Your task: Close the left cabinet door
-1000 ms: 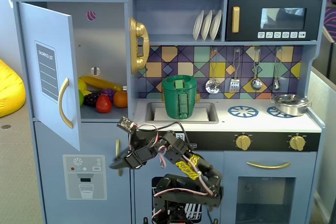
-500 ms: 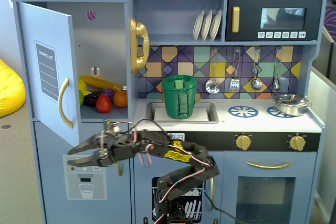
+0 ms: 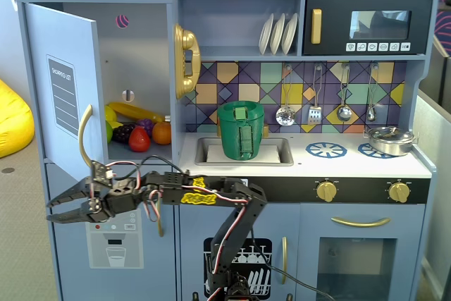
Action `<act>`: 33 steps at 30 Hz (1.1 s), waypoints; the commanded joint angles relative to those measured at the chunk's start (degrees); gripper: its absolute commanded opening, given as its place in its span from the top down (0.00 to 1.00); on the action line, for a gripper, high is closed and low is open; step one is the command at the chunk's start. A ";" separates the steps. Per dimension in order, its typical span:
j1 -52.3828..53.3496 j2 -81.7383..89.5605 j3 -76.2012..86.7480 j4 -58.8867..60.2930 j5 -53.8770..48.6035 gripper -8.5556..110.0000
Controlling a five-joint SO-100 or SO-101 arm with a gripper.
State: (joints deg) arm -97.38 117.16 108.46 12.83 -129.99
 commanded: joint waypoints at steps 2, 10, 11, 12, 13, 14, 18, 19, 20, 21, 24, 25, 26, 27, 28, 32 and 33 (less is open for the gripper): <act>4.22 -2.29 -5.98 -3.08 -1.05 0.93; 9.23 0.00 -2.55 -4.04 -1.23 0.93; 9.67 0.62 -1.93 -4.13 -1.23 0.93; 10.11 1.41 -1.23 -4.13 -1.41 0.93; 10.63 2.11 -0.44 -4.13 -1.85 0.93; 11.34 2.81 0.35 -4.13 -2.02 0.93; 15.82 5.98 3.60 -4.13 -1.76 0.93; 17.40 6.86 4.31 -4.22 -1.76 0.93; 19.16 7.65 4.92 -4.31 -1.76 0.93; 21.09 8.26 5.45 -4.39 -1.76 0.93; 27.42 9.84 6.59 -4.83 -2.55 0.93; 29.88 10.11 6.94 -5.27 -3.69 0.93; 32.26 10.28 7.21 -5.89 -4.66 0.93; 34.54 10.28 7.29 -6.86 -4.92 0.93; 37.00 10.28 7.38 -7.73 -5.10 0.93; 46.49 8.88 7.38 -10.99 -6.33 0.93; 48.43 8.26 7.21 -11.87 -6.42 0.93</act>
State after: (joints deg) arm -56.78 124.01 116.63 4.66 -135.88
